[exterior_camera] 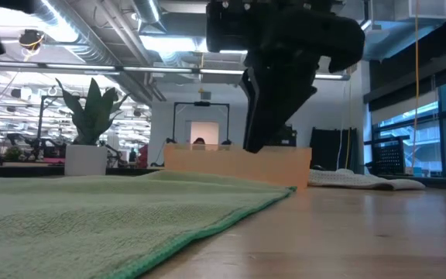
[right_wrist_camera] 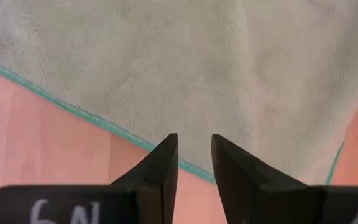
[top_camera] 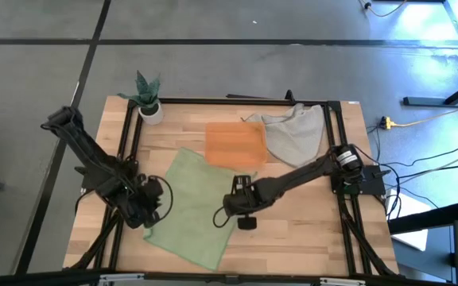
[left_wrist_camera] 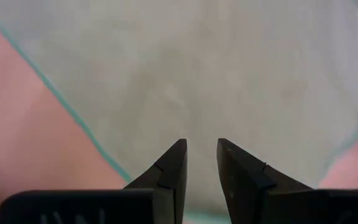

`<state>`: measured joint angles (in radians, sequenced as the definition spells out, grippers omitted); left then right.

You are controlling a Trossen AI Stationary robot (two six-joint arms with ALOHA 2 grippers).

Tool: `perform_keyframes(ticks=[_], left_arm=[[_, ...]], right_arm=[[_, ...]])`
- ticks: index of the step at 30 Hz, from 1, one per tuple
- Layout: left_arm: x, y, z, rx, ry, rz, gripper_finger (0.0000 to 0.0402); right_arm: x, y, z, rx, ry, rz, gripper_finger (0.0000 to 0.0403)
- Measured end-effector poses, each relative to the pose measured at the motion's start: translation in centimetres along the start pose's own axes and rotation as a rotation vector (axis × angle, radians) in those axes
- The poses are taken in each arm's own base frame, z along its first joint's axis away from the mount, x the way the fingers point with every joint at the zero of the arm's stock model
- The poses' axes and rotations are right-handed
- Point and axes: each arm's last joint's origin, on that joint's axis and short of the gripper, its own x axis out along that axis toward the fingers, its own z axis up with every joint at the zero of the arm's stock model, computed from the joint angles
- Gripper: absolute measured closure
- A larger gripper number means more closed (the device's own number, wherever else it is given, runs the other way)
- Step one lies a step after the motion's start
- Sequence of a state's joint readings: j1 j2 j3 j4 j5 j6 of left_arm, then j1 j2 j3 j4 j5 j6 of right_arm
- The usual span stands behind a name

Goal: Roll microfiber towels into tight, uniform cylinder then place into a basket
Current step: Fold the green microfiber towel

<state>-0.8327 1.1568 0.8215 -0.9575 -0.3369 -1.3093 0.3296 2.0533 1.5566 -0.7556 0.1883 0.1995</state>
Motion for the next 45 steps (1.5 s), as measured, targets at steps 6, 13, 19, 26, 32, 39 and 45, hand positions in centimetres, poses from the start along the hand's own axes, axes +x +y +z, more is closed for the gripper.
perform_keyframes(ticks=[6,13,19,26,32,39,45], left_arm=[[0.7,-1.6,-1.7,-0.054,0.160,-0.071,0.0321],[1.3,-3.1,-3.2,-0.180,0.217,-0.105,0.0321],[2.0,-3.9,-4.5,-0.286,0.251,-0.077,0.0321],[3.6,-4.5,-5.9,-0.314,0.260,0.003,0.0321],[5.1,-5.1,-6.9,-0.309,0.372,0.056,0.0321],[5.7,-5.1,-7.1,-0.280,0.398,0.083,0.0321],[5.7,-5.2,-7.1,-0.288,0.391,0.069,0.0321]], right_arm=[[-0.3,0.9,0.1,-0.014,-0.031,0.013,0.0304],[-0.4,1.6,0.1,-0.051,-0.035,0.086,0.0304],[-0.6,2.1,0.8,-0.130,-0.103,0.189,0.0304],[-0.8,2.1,0.8,-0.150,-0.106,0.219,0.0304],[-1.4,2.1,1.2,-0.145,-0.103,0.219,0.0304],[-3.1,2.0,2.6,-0.144,-0.152,0.226,0.0304],[-3.8,1.9,3.1,-0.141,-0.167,0.219,0.0304]])
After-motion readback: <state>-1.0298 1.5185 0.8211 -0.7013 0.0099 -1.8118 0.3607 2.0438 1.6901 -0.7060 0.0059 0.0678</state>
